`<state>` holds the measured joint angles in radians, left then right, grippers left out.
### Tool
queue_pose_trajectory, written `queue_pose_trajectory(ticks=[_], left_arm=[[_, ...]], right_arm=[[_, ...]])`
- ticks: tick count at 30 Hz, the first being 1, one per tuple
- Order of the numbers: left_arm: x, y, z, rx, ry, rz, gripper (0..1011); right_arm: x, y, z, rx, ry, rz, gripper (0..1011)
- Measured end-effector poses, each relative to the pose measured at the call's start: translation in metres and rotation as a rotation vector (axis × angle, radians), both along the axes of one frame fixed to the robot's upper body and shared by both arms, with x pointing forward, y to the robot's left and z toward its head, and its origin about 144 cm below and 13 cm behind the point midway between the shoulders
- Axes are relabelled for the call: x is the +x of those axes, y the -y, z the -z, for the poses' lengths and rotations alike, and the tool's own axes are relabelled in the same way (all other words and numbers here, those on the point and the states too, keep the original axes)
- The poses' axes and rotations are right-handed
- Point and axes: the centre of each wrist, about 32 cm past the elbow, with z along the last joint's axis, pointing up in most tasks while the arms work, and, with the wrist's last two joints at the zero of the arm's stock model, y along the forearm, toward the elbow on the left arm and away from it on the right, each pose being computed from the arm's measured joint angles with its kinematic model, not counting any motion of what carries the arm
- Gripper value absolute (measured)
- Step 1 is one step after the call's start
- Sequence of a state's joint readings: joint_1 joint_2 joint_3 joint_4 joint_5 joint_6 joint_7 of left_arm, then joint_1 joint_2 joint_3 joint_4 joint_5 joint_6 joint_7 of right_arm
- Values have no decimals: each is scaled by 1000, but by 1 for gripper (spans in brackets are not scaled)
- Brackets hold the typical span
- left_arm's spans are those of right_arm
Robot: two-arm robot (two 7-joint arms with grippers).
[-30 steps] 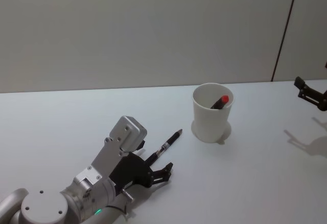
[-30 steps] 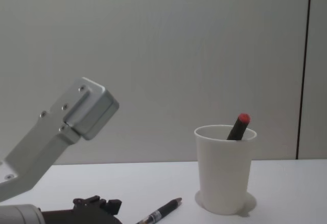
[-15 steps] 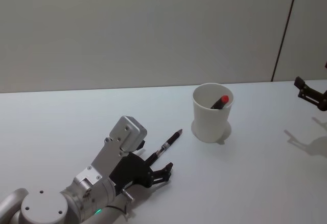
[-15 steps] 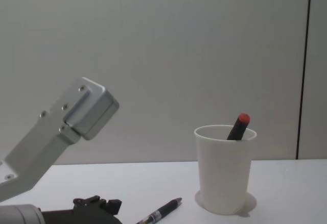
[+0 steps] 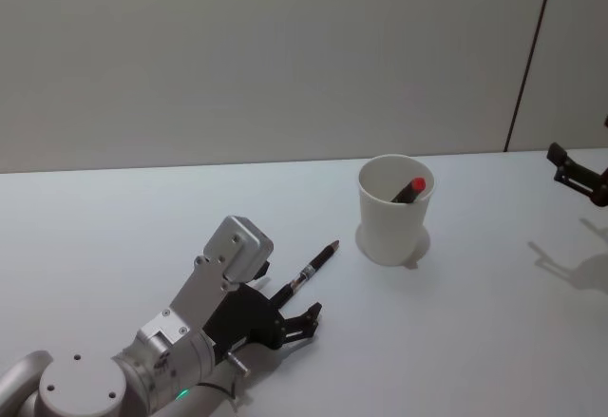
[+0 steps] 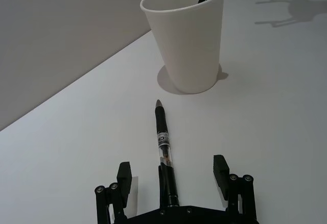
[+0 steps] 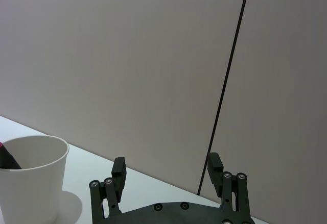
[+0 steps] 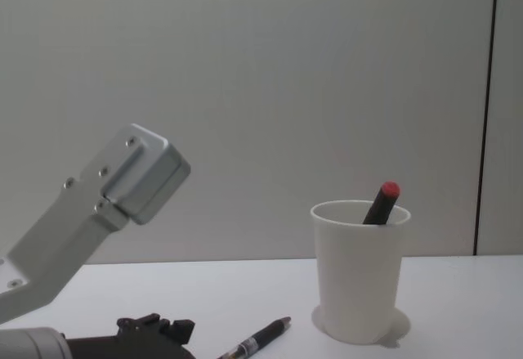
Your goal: Place the pen into the pen holder.
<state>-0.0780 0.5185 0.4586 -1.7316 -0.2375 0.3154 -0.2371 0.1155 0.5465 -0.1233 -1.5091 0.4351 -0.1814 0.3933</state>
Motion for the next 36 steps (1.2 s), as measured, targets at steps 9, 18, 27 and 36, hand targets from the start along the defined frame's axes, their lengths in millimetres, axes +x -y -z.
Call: queue_pose_trajectory(ticks=[9,18,27,36], left_arm=[[0,0,0,0,0,0,1004],[0,0,0,0,0,0,1003],[0,0,0,0,0,0,1003],[0,0,0,0,0,0,1003]], right_arm=[[0,0,0,0,0,0,1001],[0,0,0,0,0,0,1001],[0,0,0,0,0,0,1001],[0,0,0,0,0,0,1001]])
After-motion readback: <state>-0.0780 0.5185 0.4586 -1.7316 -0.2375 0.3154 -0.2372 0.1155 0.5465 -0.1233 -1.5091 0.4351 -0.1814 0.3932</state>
